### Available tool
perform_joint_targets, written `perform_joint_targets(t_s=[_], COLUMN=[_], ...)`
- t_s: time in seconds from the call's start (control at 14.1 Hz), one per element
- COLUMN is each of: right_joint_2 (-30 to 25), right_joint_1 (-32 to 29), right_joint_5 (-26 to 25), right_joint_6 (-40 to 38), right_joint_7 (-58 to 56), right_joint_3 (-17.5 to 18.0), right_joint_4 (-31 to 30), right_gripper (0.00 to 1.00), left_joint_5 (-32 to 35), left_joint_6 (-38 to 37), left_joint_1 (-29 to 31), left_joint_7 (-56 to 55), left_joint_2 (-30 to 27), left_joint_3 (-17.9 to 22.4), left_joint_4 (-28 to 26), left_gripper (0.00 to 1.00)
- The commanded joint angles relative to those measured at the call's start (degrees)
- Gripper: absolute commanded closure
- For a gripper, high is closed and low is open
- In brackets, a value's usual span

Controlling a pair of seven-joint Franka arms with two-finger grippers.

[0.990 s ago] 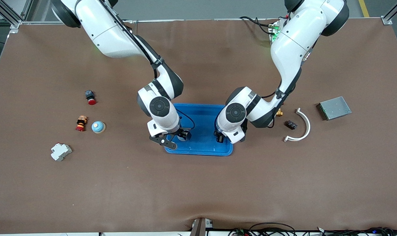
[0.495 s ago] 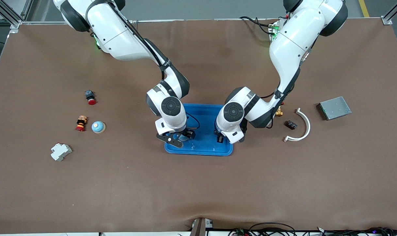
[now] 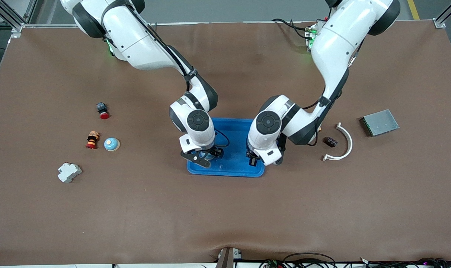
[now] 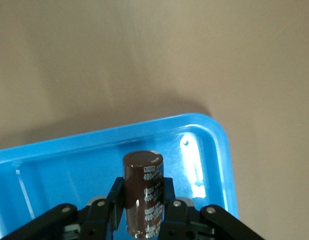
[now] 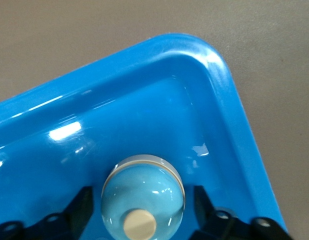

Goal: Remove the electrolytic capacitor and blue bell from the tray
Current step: 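Lift the capacitor with the left gripper while the right gripper lifts the bell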

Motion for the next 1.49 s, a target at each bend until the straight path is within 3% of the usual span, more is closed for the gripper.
perform_joint_targets(t_s=[0.0, 0.28, 0.64, 0.99, 1.41], right_joint_2=[1.58, 0.80, -3.94, -9.48, -15.90], right_joint_1=[0.27, -0.43, -4.12, -10.70, -21.07], right_joint_5=[-1.30, -1.13, -0.25, 3.71, 3.71], right_joint_6=[-0.85, -1.64, -9.70, -16.23, -9.66], right_joint_7=[1.75, 1.93, -5.96, -21.69, -42.95], right_joint_3=[-0.33, -0.16, 0.72, 0.64, 0.46], right_joint_4=[3.09, 3.19, 3.01, 1.00, -11.83], right_gripper=[1.00, 1.00, 1.00, 1.00, 1.00], left_joint_5=[0.41, -0.21, -0.74, -5.84, -5.31], left_joint_6=[-7.77, -18.15, -18.00, -6.77, -3.67], left_joint_1=[1.60, 5.37, 12.84, 17.16, 18.39], left_joint_7=[5.58, 12.45, 17.56, 17.82, 17.82], left_joint_2=[-6.11, -11.65, -15.09, -14.65, -12.19], left_joint_3=[0.24, -0.55, -1.34, -3.98, -3.72], left_joint_4=[-1.25, -2.82, -13.45, -25.05, -27.53], left_gripper=[1.00, 1.00, 1.00, 1.00, 1.00])
